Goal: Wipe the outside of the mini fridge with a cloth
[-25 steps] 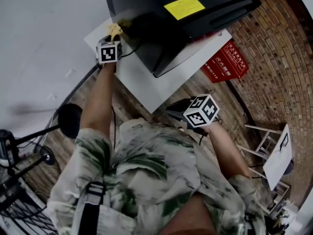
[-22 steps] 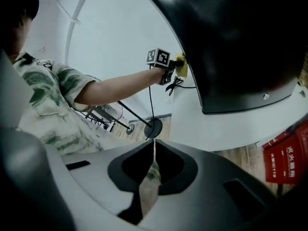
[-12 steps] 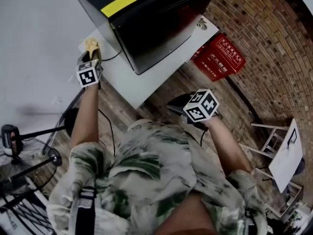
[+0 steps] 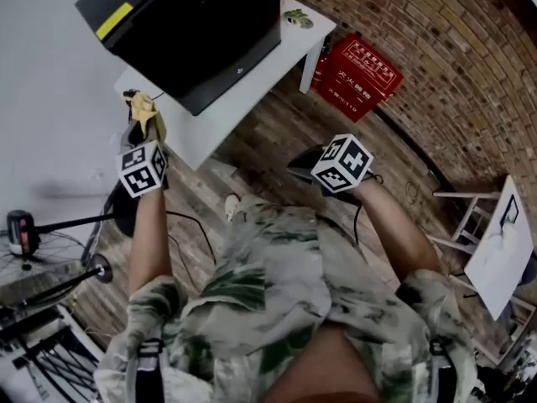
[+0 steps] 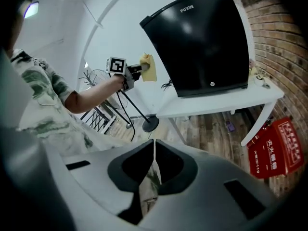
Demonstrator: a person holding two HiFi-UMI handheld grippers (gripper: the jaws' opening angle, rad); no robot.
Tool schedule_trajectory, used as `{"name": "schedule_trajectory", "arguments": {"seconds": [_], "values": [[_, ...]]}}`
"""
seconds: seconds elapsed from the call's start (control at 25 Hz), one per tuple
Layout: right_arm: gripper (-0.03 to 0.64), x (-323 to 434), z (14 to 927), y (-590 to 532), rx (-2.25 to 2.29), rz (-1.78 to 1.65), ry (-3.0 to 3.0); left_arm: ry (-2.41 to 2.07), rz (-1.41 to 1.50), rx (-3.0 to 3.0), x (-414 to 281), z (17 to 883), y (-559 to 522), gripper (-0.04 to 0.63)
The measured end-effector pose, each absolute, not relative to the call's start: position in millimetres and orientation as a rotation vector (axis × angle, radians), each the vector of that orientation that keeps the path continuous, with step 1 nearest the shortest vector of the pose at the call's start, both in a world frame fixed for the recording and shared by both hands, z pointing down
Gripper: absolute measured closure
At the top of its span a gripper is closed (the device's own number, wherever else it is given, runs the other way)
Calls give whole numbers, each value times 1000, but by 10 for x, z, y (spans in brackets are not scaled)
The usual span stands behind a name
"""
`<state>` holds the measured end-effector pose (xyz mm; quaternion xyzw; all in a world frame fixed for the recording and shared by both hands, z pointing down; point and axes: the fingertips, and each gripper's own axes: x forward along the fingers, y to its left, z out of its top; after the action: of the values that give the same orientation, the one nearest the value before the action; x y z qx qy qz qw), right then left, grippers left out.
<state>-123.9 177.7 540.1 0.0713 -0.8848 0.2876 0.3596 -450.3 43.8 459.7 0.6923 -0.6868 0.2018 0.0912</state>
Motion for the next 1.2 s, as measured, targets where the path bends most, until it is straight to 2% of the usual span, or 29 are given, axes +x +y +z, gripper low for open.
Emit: {"name": "schedule_trajectory", "arguments": {"seconds": [0.28,0.64,0.92,1.2], "values": [[583,-396,5440,1810,151,767,-2257,-1855,651,2227,-3008,4462,541,520],[586,16,5346,808,61,685,-2231,-1547,688,2491,-1267,4311,-447,520],[586,321,5290,-94,30,623,-2200,-1473,706,2597,-603,4027,-1348,520],[586,228,5311,-615,-129,577,-2201,-1507,842,2673,-190,3709,-2025,520]]}}
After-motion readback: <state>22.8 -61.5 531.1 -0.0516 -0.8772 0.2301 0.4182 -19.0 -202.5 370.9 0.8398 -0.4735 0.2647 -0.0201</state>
